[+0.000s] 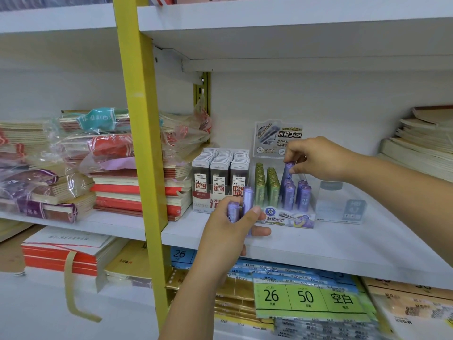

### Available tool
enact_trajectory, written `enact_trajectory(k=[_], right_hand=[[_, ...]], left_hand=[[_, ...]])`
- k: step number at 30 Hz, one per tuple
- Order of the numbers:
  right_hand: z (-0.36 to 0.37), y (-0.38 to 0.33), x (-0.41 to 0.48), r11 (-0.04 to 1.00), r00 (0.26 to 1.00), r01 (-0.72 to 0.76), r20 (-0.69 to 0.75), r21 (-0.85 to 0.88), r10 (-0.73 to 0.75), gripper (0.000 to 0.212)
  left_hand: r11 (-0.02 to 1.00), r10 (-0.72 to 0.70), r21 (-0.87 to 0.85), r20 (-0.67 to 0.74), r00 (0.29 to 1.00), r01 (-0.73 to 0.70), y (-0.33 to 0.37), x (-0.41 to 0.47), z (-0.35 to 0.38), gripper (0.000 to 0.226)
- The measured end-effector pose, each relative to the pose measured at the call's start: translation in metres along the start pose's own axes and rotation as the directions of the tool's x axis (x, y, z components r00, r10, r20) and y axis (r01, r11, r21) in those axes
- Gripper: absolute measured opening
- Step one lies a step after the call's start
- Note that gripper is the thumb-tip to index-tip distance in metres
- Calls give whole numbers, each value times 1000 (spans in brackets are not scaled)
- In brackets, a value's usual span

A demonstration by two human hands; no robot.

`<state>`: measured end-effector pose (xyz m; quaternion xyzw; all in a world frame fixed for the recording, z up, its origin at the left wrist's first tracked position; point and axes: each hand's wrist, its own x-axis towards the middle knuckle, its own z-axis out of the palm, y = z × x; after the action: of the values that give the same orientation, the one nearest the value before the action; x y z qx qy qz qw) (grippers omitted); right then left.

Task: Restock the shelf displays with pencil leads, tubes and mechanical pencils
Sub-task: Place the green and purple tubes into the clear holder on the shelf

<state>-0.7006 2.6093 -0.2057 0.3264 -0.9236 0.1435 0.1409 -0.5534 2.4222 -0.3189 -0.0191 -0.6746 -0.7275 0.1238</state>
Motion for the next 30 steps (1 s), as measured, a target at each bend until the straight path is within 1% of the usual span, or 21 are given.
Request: enact_trajectory(k=[8, 13, 20, 25, 27, 30], right_hand=[[-5, -4, -1, 1000, 999, 11, 32, 6, -11, 30], [-1, -5, -1, 1000, 1000, 9, 14, 11, -9, 22], [-1, -5, -2, 1000, 1000, 7, 11, -14, -7, 21], [-3, -6, -4, 994, 1000, -17, 13, 106, 16, 24], [-4, -7, -3, 993, 1000, -25, 19, 114, 22, 23], [-6, -9, -2, 997, 999, -29, 47, 76, 26, 23]], left_hand=[[1000, -3, -3, -2, 1000, 3, 0, -1, -1, 9], [1000, -4, -2, -3, 1000, 4, 1, -1, 0, 10], [1000, -10, 2, -6, 1000, 10, 0, -1, 0, 13], [1000, -6, 8, -4, 1000, 6, 0, 0, 0, 13], [1000, -7, 9, -2, 1000, 7, -1, 0, 0, 14], [1000, -12, 14, -3, 1000, 12, -1, 1, 1, 15]])
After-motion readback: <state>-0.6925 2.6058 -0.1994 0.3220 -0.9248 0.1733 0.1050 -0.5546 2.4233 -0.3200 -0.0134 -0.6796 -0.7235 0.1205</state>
